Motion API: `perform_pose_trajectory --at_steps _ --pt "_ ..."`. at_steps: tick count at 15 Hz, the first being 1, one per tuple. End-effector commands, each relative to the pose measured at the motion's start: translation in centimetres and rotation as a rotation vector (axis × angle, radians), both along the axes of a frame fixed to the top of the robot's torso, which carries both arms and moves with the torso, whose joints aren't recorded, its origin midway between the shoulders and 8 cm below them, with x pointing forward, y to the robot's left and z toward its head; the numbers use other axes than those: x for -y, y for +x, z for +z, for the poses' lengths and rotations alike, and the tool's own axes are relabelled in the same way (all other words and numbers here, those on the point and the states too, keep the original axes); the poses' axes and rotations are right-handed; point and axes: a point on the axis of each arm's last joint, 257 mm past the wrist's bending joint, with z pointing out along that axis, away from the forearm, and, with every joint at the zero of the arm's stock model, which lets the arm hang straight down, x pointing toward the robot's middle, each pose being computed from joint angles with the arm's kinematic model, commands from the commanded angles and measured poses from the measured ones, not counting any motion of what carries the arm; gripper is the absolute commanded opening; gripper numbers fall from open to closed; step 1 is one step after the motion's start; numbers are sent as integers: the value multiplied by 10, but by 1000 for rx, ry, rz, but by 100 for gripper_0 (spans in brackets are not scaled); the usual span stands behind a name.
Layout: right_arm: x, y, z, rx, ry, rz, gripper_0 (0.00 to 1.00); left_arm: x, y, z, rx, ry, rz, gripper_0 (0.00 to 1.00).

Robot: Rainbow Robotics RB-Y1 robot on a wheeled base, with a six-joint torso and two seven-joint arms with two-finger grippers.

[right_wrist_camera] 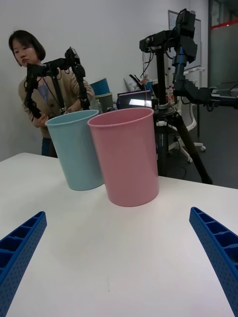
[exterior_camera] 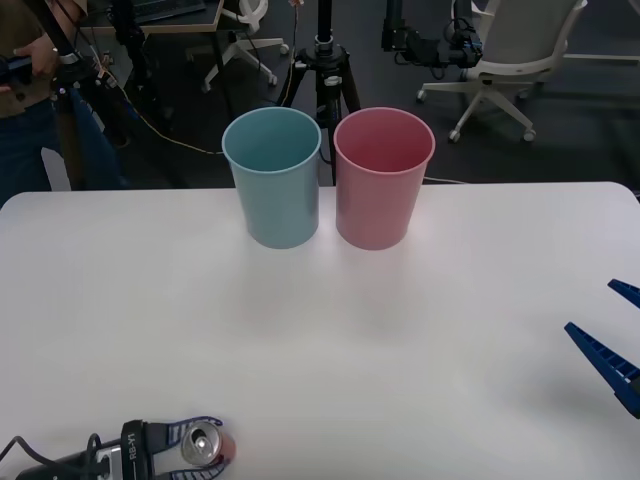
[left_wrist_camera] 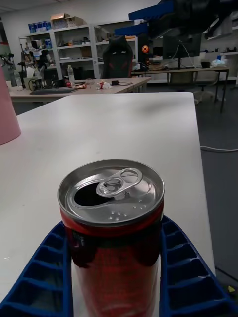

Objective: Grasp the object on the table and drop it into the matching bin: aluminum can to the light blue bin, PET bottle to the pink bin.

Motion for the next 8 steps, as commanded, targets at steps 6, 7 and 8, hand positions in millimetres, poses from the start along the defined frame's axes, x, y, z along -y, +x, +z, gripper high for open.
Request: perform_pose_trajectory --at_steps 6,7,8 --pt "0 0 0 0 0 0 100 -5 1 13 -74 -47 -1 0" --pt "0 0 0 0 0 0 100 -7 1 20 -88 -57 -1 0" --pt "0 0 0 0 0 0 100 -10 4 29 -92 -61 12 0"
